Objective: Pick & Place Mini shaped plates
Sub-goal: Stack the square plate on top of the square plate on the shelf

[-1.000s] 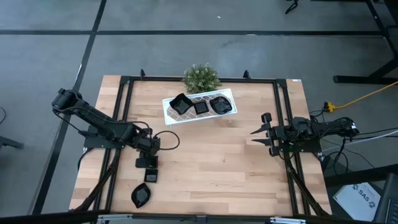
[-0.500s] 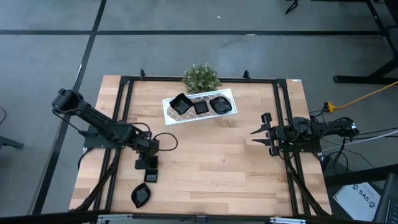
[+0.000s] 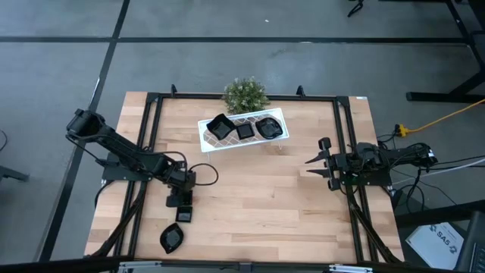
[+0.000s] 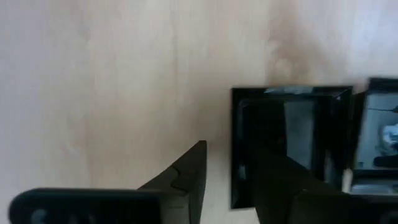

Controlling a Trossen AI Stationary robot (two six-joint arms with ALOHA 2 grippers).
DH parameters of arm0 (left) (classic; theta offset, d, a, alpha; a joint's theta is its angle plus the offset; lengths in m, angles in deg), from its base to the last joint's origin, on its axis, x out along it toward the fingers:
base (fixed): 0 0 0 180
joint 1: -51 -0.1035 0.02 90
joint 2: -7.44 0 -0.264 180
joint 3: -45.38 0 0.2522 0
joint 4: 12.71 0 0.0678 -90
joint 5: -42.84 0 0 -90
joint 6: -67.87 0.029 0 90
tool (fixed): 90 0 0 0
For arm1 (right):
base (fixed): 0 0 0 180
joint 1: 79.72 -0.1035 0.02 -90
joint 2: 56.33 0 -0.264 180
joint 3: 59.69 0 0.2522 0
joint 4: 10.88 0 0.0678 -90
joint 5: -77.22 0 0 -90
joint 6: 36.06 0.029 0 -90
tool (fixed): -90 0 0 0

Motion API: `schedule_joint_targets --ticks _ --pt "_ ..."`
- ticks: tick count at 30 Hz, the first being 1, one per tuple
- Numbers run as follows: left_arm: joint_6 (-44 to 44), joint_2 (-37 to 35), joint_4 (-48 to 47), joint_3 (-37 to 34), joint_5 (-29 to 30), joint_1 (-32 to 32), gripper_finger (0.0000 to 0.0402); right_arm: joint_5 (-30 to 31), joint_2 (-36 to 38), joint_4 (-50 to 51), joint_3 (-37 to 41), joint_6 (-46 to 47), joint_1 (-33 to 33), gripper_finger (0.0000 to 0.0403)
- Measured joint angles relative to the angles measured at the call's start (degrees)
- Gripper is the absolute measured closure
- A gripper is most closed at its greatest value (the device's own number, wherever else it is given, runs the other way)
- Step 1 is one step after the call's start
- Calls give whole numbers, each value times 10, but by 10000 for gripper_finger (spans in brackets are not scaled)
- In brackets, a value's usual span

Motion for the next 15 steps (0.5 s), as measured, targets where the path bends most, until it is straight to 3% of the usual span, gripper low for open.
schedule_joint_targets --ticks 10,15 --pt "2 1 22 1 -30 0 392 0 0 0 0 0 0 273" --pt "2 1 48 1 -12 0 397 0 0 0 0 0 0 273"
